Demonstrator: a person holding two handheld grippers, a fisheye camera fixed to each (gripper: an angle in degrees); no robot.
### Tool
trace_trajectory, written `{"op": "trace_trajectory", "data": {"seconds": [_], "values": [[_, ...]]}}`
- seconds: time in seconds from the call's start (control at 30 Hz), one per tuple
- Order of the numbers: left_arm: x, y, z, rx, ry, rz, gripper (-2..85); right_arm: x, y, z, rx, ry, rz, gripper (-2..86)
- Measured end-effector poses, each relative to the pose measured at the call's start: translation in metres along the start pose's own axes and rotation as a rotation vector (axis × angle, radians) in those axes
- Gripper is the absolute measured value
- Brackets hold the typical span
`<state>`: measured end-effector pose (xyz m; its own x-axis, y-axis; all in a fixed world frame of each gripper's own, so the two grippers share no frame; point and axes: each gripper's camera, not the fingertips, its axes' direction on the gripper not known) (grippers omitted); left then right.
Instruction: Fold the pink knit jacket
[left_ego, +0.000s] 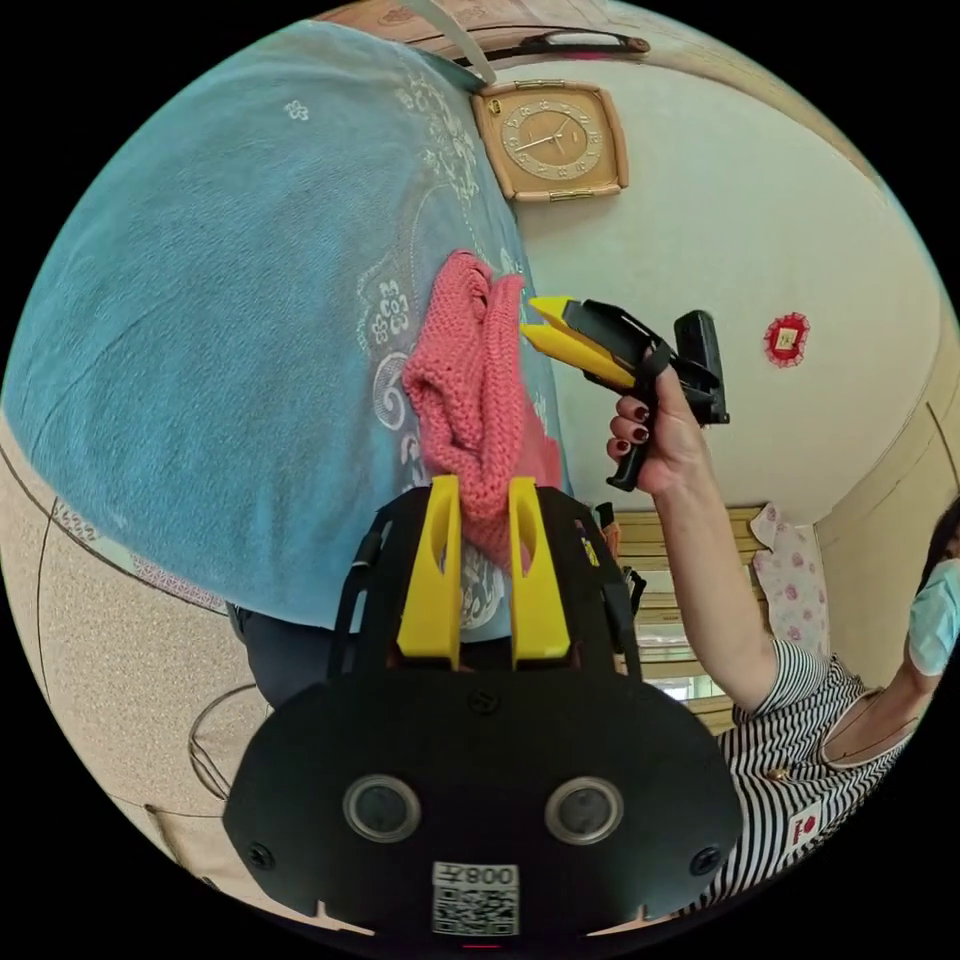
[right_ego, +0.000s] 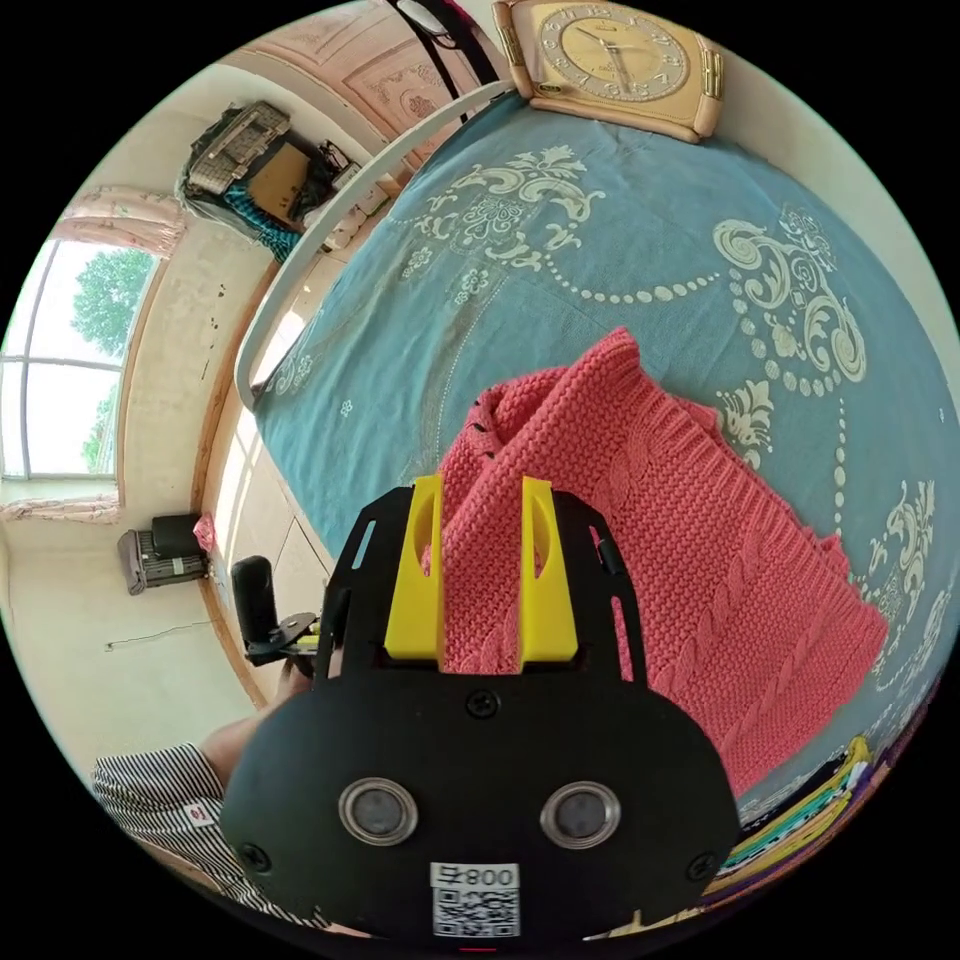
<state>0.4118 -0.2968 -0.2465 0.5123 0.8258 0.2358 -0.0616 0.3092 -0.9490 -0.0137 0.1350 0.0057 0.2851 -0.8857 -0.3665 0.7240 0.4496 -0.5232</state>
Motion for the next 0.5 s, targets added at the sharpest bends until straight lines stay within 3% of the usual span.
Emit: {"op": "trace_trajectory", "data": {"seconds": [0.13, 0.5], "values": [[0.015, 0.0, 0.019, -0.029, -0.068, 0.08, 7.8, -0.02, -0.035, 0.045, -0.119, 0.07, 0.019, 13.5], [0.04, 0.013, 0.079, -0.058, -0.211, 0.216, 7.7, -0.087, -0.048, 0.095, -0.126, 0.471, -0.08, 12.5]]}}
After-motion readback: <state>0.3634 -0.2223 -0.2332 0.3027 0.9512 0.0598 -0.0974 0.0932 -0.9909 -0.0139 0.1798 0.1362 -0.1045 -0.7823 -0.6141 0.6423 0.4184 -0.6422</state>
